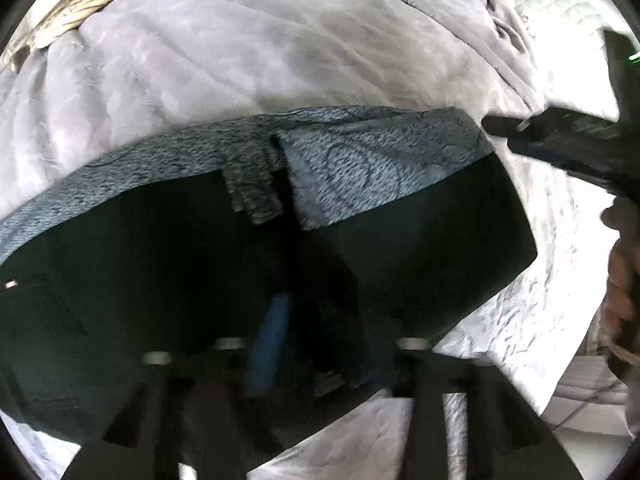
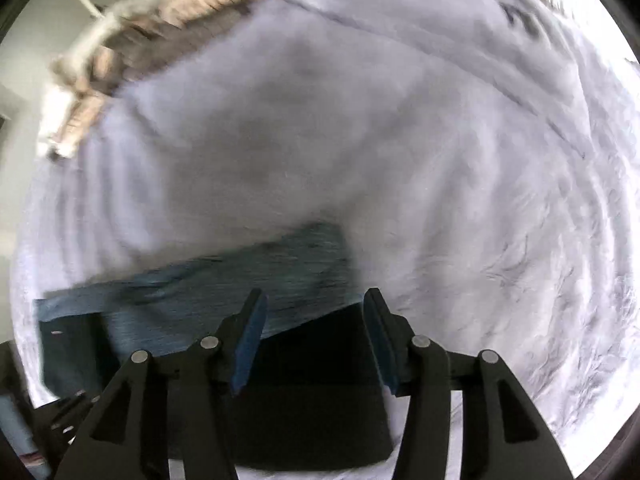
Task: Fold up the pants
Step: 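Carry the leg end with the right gripper over onto the waistband end while the left holds, then lower the leg end onto the waistband and open both grippers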
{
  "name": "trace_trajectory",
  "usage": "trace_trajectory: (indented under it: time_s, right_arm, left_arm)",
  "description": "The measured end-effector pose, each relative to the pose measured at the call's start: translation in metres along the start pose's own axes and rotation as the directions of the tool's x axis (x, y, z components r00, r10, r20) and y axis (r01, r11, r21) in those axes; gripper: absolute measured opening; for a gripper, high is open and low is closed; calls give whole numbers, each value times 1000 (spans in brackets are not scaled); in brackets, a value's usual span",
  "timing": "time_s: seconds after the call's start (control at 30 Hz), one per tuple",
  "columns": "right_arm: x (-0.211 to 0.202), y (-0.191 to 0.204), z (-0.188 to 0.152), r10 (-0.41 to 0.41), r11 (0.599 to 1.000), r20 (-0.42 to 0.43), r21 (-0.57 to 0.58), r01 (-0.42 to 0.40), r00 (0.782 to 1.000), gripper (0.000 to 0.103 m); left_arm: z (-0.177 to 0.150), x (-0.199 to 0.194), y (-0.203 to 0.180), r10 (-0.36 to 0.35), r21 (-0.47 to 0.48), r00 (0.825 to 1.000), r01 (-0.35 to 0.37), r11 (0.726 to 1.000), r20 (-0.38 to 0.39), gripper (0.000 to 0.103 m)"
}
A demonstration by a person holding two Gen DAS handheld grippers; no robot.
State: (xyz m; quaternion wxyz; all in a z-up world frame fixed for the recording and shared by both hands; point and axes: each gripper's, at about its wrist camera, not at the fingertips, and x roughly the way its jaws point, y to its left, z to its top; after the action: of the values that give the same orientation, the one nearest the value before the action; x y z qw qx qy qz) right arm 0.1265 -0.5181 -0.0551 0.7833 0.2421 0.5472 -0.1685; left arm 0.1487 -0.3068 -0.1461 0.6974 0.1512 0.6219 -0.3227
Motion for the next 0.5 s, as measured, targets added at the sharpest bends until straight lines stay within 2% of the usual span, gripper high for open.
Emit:
trace_trajectory:
  time_s: [0.07, 0.13, 0.2, 0.27, 0.3, 0.33, 0.37, 0.4, 0.5]
  right_arm:
    - [-3, 24, -3, 135, 991, -47, -4, -136, 990, 54]
    - [5, 59, -6, 224, 973, -94, -37, -228, 970, 54]
    - [13, 84, -13, 232, 965, -112, -96, -243, 966, 54]
    - [30, 116, -17, 183, 966, -131, -162, -203, 974, 54]
    - [40, 129, -21, 129, 969, -135, -192, -154, 982, 52]
    - [48, 135, -22, 65, 973, -123, -212, -91, 990, 25]
    - [52, 136, -27, 42, 974, -119, -215, -67, 992, 6]
    - [59, 132, -29, 62, 980, -140, -177, -87, 988, 3]
    - [67, 127, -31, 139, 986, -182, -70, -154, 973, 3]
  left_arm:
    - [-4, -3, 5, -2, -11, 1000, 2, 1000, -4, 63]
    - [-10, -8, 12, 1, -24, 1000, -1, 1000, -9, 63]
    - [-17, -17, 20, 20, -36, 1000, -20, 999, 3, 63]
    - [-23, -26, 29, 44, -45, 999, -43, 998, 16, 63]
    - [-27, -31, 35, 53, -52, 998, -52, 997, 21, 63]
    - [-30, -34, 39, 60, -58, 998, -59, 997, 23, 63]
    - [-34, -37, 46, 69, -69, 997, -67, 995, 25, 63]
    - [-37, -40, 51, 74, -78, 997, -72, 994, 25, 63]
    - [-46, -46, 69, 85, -113, 996, -81, 990, 28, 63]
